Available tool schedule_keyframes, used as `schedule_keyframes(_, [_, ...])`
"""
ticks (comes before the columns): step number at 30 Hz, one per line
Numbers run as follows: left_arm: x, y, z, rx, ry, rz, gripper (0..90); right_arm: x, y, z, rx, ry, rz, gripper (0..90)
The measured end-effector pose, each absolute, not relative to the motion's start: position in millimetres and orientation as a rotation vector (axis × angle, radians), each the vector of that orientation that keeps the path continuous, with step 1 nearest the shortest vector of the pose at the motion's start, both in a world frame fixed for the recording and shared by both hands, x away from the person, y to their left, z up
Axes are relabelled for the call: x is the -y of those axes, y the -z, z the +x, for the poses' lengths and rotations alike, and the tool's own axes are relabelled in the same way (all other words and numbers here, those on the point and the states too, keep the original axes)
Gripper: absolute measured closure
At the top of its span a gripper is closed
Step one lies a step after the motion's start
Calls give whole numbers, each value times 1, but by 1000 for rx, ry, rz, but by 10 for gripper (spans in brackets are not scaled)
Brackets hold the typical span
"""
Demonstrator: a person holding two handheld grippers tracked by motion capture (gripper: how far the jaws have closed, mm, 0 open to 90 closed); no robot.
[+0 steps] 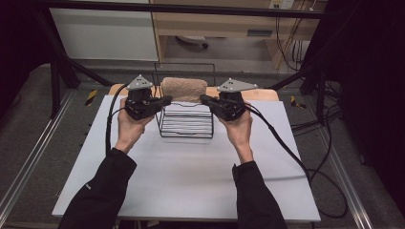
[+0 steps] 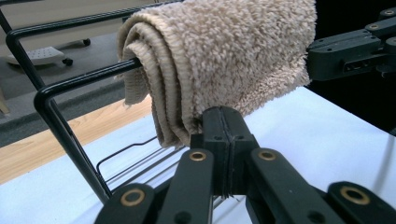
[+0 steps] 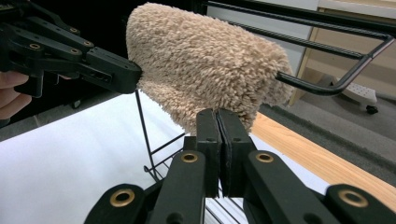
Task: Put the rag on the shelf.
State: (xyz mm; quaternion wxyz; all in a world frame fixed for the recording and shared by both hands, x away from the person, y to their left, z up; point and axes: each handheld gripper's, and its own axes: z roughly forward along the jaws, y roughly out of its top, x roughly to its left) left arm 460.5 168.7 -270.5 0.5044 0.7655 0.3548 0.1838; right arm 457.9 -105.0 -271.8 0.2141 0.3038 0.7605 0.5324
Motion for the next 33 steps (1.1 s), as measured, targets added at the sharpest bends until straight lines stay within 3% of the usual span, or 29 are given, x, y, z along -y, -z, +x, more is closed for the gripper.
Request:
schedule_keyframes(8, [-170, 270, 459, -854, -454, 1838, 891, 105, 272, 456, -2098, -1491, 827, 859])
schedule_keyframes(11, [-172, 269, 455, -848, -460, 1839, 873, 108, 268, 451, -2098, -1516, 815, 790])
schedule_keyframes(12, [-172, 269, 454, -845, -453, 1844, 841, 110, 267, 448, -2092, -1531, 807, 719])
schedule_keyframes(16, [-176, 270, 450, -846, -453, 1853, 784, 115, 265, 444, -2090, -1532, 820, 647])
schedule_keyframes(19, [-180, 273, 447, -849, -453, 1863, 697, 122, 265, 440, -2089, -1533, 836, 566])
schedule_keyframes(20, [-181, 274, 446, -852, -454, 1869, 628, 128, 266, 438, -2097, -1538, 849, 509])
schedule_keyframes(21, [-182, 275, 445, -854, -458, 1876, 628, 128, 266, 438, -2097, -1538, 849, 509])
schedule_keyframes(25, [-187, 282, 441, -862, -463, 1896, 439, 142, 271, 434, -2129, -1537, 894, 388])
schedule_keyframes(33, [-197, 305, 432, -870, -422, 1914, 269, 158, 285, 428, -2153, -1506, 922, 187])
